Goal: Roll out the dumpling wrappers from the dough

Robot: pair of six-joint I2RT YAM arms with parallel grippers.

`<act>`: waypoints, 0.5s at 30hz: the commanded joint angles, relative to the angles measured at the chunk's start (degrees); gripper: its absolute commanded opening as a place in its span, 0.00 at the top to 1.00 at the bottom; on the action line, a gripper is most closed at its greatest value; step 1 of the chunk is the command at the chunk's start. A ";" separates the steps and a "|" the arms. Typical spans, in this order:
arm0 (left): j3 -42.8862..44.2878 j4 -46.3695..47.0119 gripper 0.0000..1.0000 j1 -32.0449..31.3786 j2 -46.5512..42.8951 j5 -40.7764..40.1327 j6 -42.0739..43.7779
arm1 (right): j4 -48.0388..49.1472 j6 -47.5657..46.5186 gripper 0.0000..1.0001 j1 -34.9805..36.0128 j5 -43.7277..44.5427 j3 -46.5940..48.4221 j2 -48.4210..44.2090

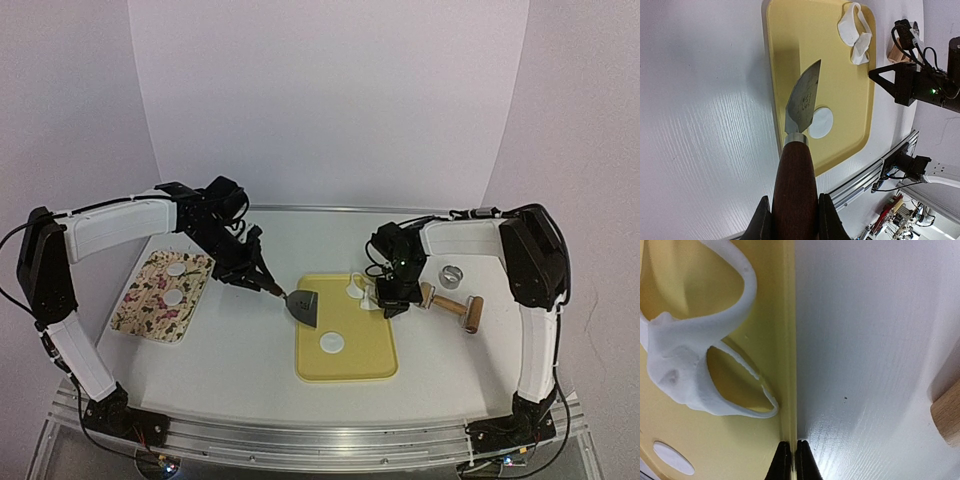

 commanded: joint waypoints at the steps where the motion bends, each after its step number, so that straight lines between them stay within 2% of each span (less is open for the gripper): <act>1: 1.44 -2.64 1.00 -0.14 -0.02 2.74 -1.20 | -0.81 -0.25 1.00 0.25 4.60 2.17 2.72; 6: 4.24 -6.68 1.00 -1.40 2.47 2.59 -1.57 | -0.86 -0.59 1.00 0.36 4.82 3.62 3.60; 15: 5.03 -8.51 1.00 -1.92 4.82 1.94 -2.28 | -0.78 -1.28 1.00 1.09 4.82 5.14 4.95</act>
